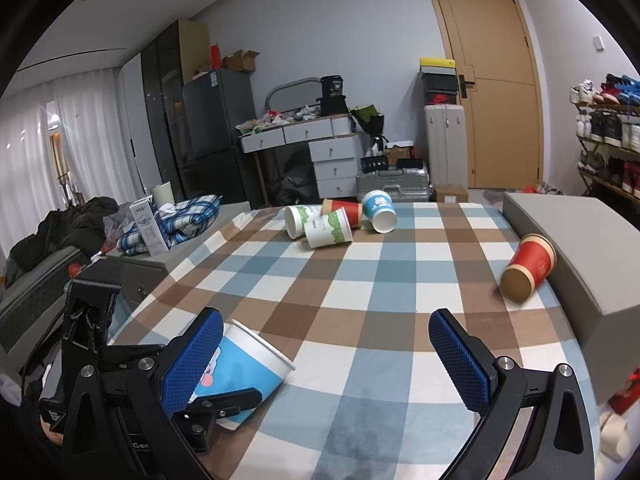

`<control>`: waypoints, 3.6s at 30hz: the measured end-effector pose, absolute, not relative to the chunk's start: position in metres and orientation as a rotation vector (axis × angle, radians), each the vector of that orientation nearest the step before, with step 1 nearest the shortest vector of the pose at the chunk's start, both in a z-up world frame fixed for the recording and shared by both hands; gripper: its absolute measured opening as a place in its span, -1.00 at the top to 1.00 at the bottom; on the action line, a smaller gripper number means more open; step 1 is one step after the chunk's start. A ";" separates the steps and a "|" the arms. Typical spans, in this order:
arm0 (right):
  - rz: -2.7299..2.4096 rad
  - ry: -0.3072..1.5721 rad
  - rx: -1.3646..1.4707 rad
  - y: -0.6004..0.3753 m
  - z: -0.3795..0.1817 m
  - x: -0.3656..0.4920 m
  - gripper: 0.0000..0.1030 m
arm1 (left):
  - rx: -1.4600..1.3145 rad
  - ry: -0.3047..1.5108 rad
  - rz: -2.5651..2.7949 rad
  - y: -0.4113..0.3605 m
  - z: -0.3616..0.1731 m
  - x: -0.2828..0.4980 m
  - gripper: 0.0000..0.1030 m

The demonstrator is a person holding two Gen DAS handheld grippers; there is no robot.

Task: Flip cup upright
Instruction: 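Lift the blue bunny cup with the left gripper toward the right gripper, then close the right gripper on the cup while the left gripper opens and releases it, then rotate the held cup with the right gripper until its rim faces up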

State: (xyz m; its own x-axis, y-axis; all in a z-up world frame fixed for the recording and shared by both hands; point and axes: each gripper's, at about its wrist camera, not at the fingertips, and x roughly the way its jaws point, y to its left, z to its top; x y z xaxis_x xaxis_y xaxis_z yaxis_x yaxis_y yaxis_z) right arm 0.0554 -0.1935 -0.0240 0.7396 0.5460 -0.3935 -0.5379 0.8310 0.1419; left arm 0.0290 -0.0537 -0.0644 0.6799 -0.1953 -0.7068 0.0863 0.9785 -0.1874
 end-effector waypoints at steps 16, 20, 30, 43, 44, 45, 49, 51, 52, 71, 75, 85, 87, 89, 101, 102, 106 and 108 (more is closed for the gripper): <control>0.594 0.432 0.021 -0.193 -0.023 0.054 -1.00 | -0.142 0.763 -0.196 -0.054 -0.053 0.024 -0.88; 0.591 0.427 0.028 -0.196 -0.022 0.055 -1.00 | -0.141 0.739 -0.188 -0.047 -0.046 0.023 -0.88; 0.588 0.451 0.018 -0.191 -0.025 0.058 -1.00 | -0.158 0.674 -0.111 -0.012 -0.025 0.023 -0.95; 0.566 0.602 0.037 -0.173 -0.051 0.076 -1.00 | -0.195 0.627 -0.034 0.022 -0.017 0.023 -0.97; 0.567 0.612 0.040 -0.172 -0.053 0.077 -1.00 | -0.193 0.628 -0.030 0.023 -0.017 0.023 -0.97; 0.570 0.628 0.046 -0.170 -0.056 0.078 -1.00 | -0.192 0.628 -0.027 0.024 -0.017 0.023 -0.97; 0.586 0.681 0.087 -0.167 -0.064 0.085 -1.00 | -0.191 0.626 -0.019 0.028 -0.016 0.022 -0.97; 0.587 0.708 0.111 -0.166 -0.068 0.089 -1.00 | -0.193 0.626 -0.014 0.030 -0.015 0.022 -0.97; 0.587 0.729 0.128 -0.166 -0.072 0.092 -1.00 | -0.194 0.628 -0.011 0.032 -0.015 0.022 -0.97; 0.679 0.942 0.277 -0.146 -0.104 0.112 -0.48 | -0.191 0.649 0.004 0.034 -0.017 0.024 -0.97; 0.713 0.953 0.315 -0.149 -0.106 0.114 -0.42 | -0.185 0.651 0.003 0.032 -0.017 0.023 -0.97; 0.569 0.723 0.086 -0.134 -0.074 0.105 -0.39 | -0.192 0.645 0.014 0.036 -0.014 0.022 -0.97; 0.537 0.669 0.033 -0.127 -0.070 0.107 -0.39 | -0.196 0.646 0.018 0.038 -0.014 0.022 -0.97; 0.512 0.623 -0.012 -0.120 -0.070 0.108 -0.39 | -0.199 0.646 0.021 0.039 -0.014 0.023 -0.97; 0.514 0.560 -0.220 -0.108 -0.075 0.082 -0.35 | -0.197 0.651 0.024 0.038 -0.015 0.023 -0.97; 0.521 0.563 -0.228 -0.109 -0.075 0.079 -0.35 | -0.198 0.651 0.023 0.038 -0.015 0.022 -0.97; 0.542 0.583 -0.240 -0.121 -0.076 0.066 -0.33 | -0.197 0.655 0.026 0.037 -0.015 0.022 -0.97; 0.552 0.593 -0.261 -0.123 -0.075 0.060 -0.31 | -0.196 0.657 0.027 0.037 -0.015 0.022 -0.97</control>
